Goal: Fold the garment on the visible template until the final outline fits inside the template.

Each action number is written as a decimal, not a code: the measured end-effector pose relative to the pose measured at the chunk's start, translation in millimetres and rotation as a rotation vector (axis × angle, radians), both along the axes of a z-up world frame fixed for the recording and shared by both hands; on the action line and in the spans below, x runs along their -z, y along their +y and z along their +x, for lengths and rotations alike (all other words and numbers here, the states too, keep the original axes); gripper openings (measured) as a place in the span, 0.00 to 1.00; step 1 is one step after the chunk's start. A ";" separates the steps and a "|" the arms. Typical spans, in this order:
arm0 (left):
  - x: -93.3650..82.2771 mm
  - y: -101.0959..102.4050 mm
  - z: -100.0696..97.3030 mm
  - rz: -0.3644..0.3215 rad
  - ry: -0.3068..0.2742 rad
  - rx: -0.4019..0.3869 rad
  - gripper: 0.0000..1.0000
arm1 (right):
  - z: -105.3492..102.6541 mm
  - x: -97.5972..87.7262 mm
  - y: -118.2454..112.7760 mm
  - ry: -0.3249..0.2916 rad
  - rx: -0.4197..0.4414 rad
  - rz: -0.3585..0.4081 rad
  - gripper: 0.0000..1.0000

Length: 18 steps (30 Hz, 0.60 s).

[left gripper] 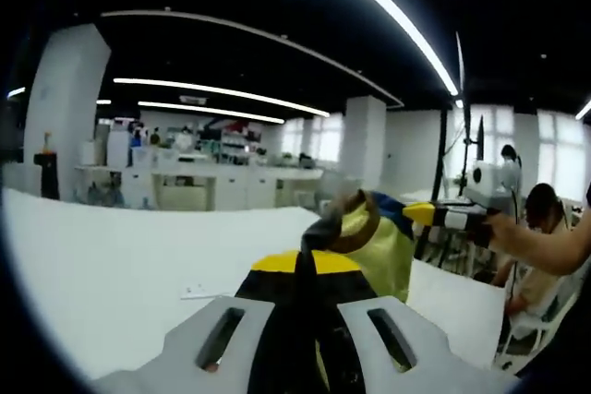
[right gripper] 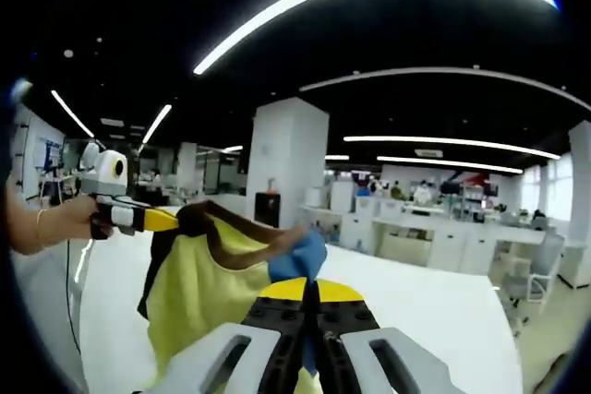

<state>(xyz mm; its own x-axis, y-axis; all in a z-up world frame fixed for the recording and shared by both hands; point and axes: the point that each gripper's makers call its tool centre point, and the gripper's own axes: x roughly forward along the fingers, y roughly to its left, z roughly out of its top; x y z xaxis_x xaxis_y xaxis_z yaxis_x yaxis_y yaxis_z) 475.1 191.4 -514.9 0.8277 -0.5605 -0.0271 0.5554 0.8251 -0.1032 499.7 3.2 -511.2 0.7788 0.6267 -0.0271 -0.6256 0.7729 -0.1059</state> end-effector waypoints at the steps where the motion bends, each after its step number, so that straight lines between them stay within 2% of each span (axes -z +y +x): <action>1: -1.6 0.8 0.8 0.003 -0.005 -0.002 0.00 | -0.2 -2.0 -0.1 -0.006 0.001 0.001 0.00; 6: -6.6 4.4 3.9 0.007 -0.021 -0.014 0.00 | -4.1 -10.9 0.4 -0.037 0.010 0.002 0.00; 12: -20.5 13.6 6.5 -0.008 -0.057 -0.040 0.00 | -15.0 -32.2 4.0 -0.104 0.008 0.011 0.00; 15: -18.3 17.5 11.1 -0.007 -0.047 -0.048 0.00 | -15.0 -29.8 7.2 -0.103 -0.001 -0.006 0.00; 18: -8.1 20.8 17.4 0.015 -0.027 -0.059 0.00 | -12.0 -15.8 11.6 -0.056 -0.015 -0.012 0.00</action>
